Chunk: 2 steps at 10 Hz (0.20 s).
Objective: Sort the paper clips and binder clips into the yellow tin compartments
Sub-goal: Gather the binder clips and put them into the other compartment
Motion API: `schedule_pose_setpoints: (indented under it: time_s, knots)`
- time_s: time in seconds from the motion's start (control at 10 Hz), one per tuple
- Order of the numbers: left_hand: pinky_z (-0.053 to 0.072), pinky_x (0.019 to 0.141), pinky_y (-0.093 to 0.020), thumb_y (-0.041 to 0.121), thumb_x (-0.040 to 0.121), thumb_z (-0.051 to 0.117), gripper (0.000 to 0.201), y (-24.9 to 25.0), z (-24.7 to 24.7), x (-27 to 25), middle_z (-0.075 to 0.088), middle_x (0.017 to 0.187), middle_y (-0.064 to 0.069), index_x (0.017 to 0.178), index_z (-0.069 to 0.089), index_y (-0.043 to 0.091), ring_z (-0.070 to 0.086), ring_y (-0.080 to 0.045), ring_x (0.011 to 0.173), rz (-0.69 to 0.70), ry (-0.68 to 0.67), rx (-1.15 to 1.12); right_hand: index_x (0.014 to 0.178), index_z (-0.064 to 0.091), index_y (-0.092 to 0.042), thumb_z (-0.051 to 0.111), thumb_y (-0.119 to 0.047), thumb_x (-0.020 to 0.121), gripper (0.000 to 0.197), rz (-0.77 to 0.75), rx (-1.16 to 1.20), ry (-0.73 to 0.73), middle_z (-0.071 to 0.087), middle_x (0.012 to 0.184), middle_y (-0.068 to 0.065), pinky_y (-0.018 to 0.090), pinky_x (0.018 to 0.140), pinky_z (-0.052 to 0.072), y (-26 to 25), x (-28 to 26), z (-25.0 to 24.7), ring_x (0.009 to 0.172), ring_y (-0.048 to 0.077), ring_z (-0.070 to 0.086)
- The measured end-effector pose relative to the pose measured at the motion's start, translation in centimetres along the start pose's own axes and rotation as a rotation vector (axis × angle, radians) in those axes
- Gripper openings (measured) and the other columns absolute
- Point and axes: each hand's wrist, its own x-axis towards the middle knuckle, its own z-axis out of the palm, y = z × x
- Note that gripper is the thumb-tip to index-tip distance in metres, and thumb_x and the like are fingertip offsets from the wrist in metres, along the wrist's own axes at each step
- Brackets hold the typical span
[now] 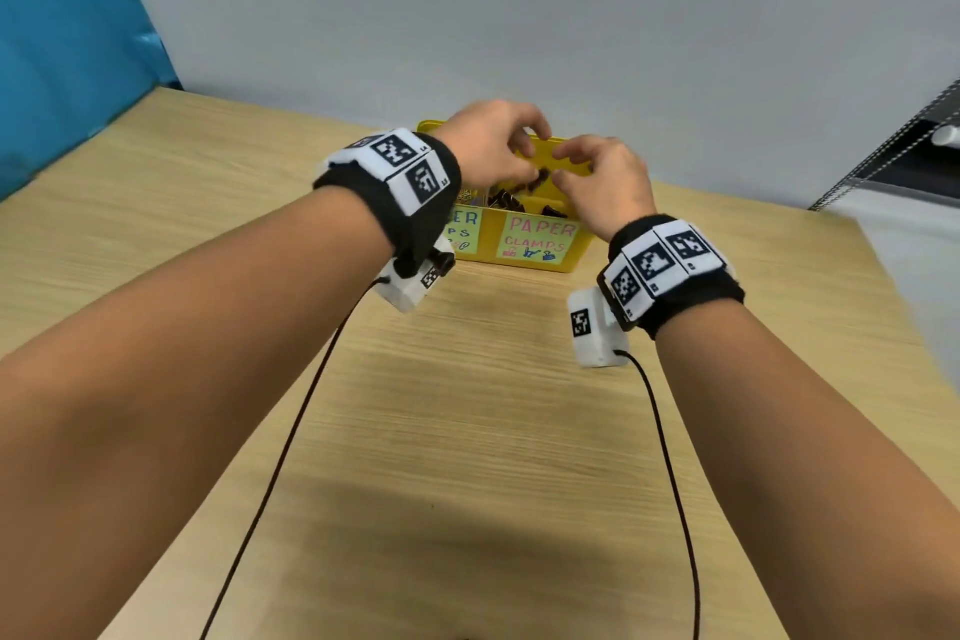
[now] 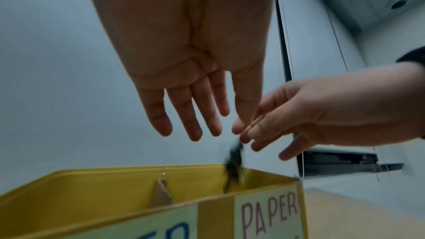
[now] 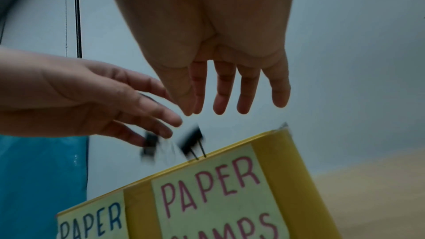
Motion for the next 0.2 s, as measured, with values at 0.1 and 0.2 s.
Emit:
schedule_pose_setpoints:
  time_s: [0.1,0.2]
  knots:
    - [0.047,0.097,-0.030,0.023,0.084,0.065,0.045,-0.1,0.2,-0.3,0.062,0.121,-0.001,0.127,0.052,0.019,0.059,-0.018,0.113,-0.012,-0.030,0.084,0.118,0.063,-0.022,0.057,-0.020,0.087,0.031,0.035,-0.024,-0.009,0.059,0.126,0.008,0.030,0.096,0.043,0.4,-0.4,-0.6,0.117,0.023,0.055]
    - [0.043,0.092,-0.027,0.028,0.085,0.064,0.045,-0.3,0.2,-2.2,0.061,0.124,0.000,0.128,0.051,0.021,0.056,-0.017,0.113,-0.002,0.024,0.120,0.118,0.062,-0.022,0.058,-0.021,0.087,0.032,0.040,-0.041,-0.021,0.058,0.126,0.009,0.032,0.096,0.044,0.9,-1.3,-0.9,0.117,0.024,0.055]
